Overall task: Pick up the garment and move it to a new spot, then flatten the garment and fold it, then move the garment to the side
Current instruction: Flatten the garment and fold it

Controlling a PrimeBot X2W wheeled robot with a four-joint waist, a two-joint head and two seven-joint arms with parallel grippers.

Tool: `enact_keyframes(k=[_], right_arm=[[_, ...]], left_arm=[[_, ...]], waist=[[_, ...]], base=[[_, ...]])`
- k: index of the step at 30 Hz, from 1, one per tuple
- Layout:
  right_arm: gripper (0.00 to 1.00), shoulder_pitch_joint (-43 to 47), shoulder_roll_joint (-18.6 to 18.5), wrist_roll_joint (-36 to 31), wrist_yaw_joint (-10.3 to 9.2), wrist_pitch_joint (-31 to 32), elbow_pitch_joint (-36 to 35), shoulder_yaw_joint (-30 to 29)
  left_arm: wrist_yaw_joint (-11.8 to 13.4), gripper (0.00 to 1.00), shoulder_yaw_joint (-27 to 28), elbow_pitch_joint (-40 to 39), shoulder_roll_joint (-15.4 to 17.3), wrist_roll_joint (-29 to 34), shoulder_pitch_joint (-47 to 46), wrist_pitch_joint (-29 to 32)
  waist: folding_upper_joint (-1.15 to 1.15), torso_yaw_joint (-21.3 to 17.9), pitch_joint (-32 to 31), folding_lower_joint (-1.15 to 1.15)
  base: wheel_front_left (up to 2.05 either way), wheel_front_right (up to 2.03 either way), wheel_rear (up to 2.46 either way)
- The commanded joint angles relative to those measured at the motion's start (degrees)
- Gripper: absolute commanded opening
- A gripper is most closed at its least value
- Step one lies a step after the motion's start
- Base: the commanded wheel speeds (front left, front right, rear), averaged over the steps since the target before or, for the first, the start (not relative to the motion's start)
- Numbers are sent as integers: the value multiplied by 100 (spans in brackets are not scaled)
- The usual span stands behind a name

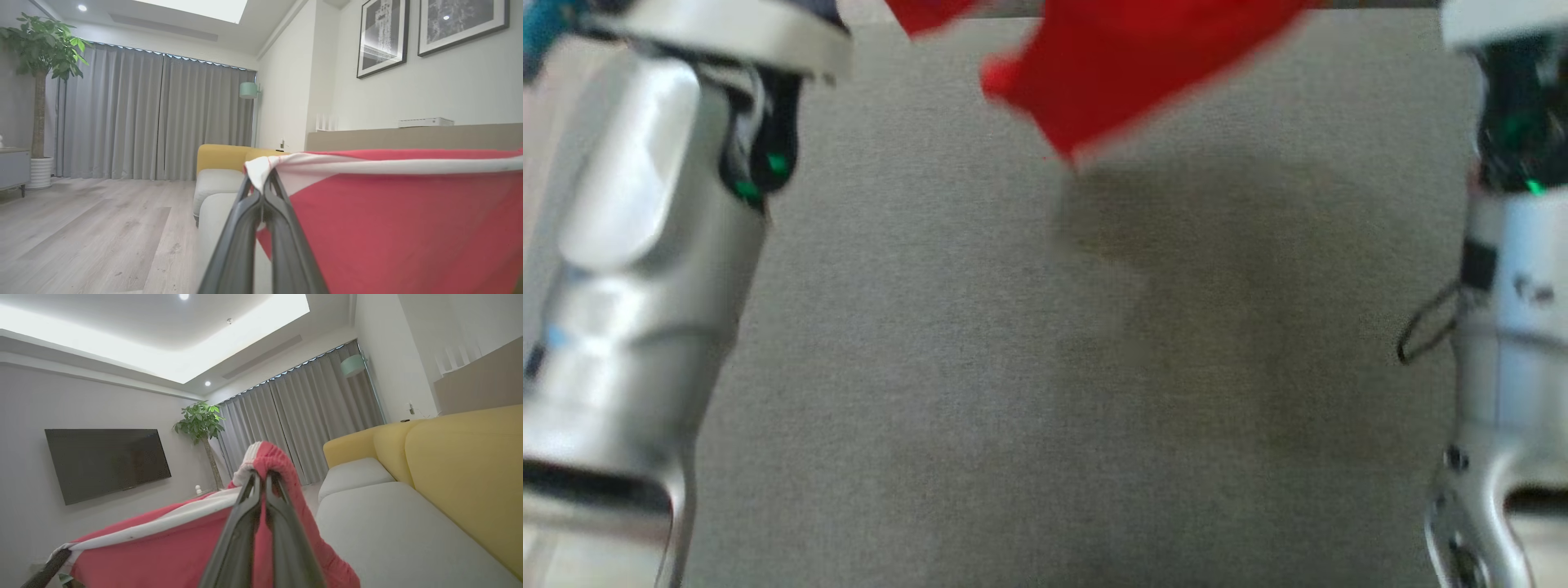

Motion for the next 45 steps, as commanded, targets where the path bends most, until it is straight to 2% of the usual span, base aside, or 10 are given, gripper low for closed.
enact_keyframes(k=[1, 8, 12, 16, 20, 27, 32, 36, 40, 45], right_arm=[[0, -421, -10, 86, 21, -224, 291, 86], [0, -1024, -10, -384, 21, -835, 3039, 993], [0, -779, -10, -124, 21, -1061, 4222, 1527], [0, -306, -10, 246, 21, -1390, 4862, 1881], [0, 269, -10, 550, 21, -1905, 4963, 1964], [0, 2063, -367, 570, 21, -2346, 3536, 1702], [0, 3412, -470, 322, 21, -1977, 2202, 1097], [0, 4831, -263, -51, 21, -959, 433, 333], [0, 6033, -50, -268, 21, 239, -1335, -236], [0, 6647, -13, 16, 21, 1064, -2437, -489]], left_arm=[[-17, 0, 372, 372, 160, -72, -466, -160], [-268, 0, 471, 2955, -296, -343, -733, -362], [-486, 0, 504, 4068, -695, -625, -316, -297], [-684, 0, 524, 4631, -963, -872, 142, -348], [-833, 0, 437, 4566, -1050, -926, 619, -594], [-864, 0, 894, 2540, -700, -213, 2314, -647], [-711, 0, 974, 1356, -373, 204, 3441, -648], [-290, 0, 1031, -45, -17, 244, 4564, -330], [345, 0, 1143, -1940, 301, 212, 5646, 425], [824, 0, 1242, -3577, 589, 203, 6316, 1128]], waist=[[0, -89, 38, -3], [0, -283, 94, -3], [0, -319, 232, -3], [0, -302, 327, -3], [0, -294, 279, -3], [0, -257, -166, -3], [0, -247, -428, -3], [0, -303, -588, -3], [0, -346, -638, -3], [0, -409, -563, -3]], base=[[0, 0, 0], [0, 0, 0], [0, 0, 0], [0, 0, 0], [0, 0, 0], [0, 0, 0], [0, 0, 0], [0, 0, 0], [0, 0, 0], [0, 0, 0]])
